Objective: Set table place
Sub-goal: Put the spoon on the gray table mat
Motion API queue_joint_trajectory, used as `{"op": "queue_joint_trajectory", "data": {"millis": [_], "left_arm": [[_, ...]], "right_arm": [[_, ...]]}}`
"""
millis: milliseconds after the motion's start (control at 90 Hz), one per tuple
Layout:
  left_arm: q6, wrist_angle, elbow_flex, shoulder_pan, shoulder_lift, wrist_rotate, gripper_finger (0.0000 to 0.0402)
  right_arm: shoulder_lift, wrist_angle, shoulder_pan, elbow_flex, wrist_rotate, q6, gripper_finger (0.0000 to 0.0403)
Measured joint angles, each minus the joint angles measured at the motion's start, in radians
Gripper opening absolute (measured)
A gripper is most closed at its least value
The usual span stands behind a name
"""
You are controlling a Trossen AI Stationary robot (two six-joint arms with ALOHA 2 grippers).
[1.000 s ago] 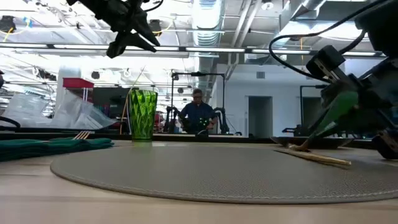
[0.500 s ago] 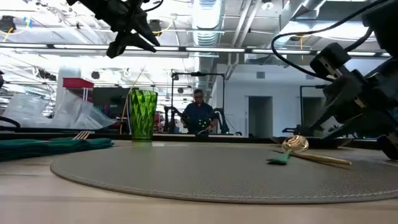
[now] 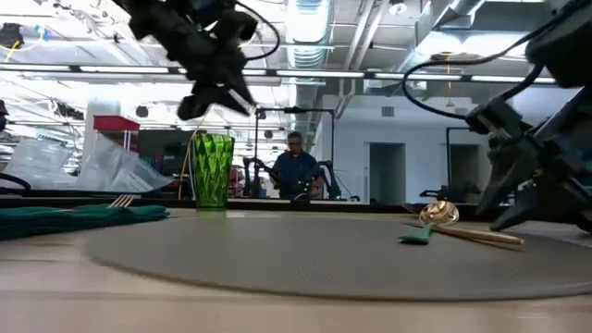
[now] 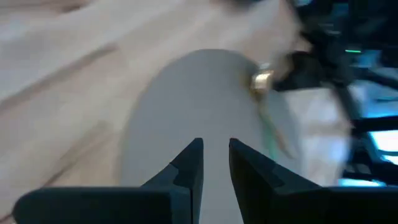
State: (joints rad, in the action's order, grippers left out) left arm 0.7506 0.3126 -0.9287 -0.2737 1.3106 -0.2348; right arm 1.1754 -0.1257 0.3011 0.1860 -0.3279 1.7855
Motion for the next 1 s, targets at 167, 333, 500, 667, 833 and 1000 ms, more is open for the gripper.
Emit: {"op": "queue_joint_trajectory", "data": {"millis": [167, 333, 500, 667, 833, 1000], "left_arm": [[0.014, -0.054, 0.0, -0.001, -0.005, -0.015, 0.0059], [0.022, -0.047, -0.002, 0.003, -0.003, -0.015, 0.0059], [0.022, 0.014, -0.002, 0.063, 0.03, 0.013, 0.0059], [0.039, 0.057, -0.001, 0.123, 0.094, 0.057, 0.0059], [0.075, 0.004, -0.001, 0.162, 0.1, 0.057, 0.0056], [0.092, 0.004, -0.001, 0.176, 0.1, 0.078, 0.0027]], "right_arm": [[-0.126, 0.096, -0.128, -0.003, 0.025, -0.155, 0.0082], [-0.188, 0.082, -0.2, 0.03, 0.072, -0.246, 0.0082], [-0.192, 0.163, -0.176, 0.046, 0.081, -0.231, 0.0082], [-0.192, 0.343, -0.107, 0.046, 0.118, -0.164, 0.0063], [-0.193, 0.361, -0.059, 0.047, 0.128, -0.17, 0.0007], [-0.191, 0.36, -0.051, 0.047, 0.137, -0.168, 0.0003]]}}
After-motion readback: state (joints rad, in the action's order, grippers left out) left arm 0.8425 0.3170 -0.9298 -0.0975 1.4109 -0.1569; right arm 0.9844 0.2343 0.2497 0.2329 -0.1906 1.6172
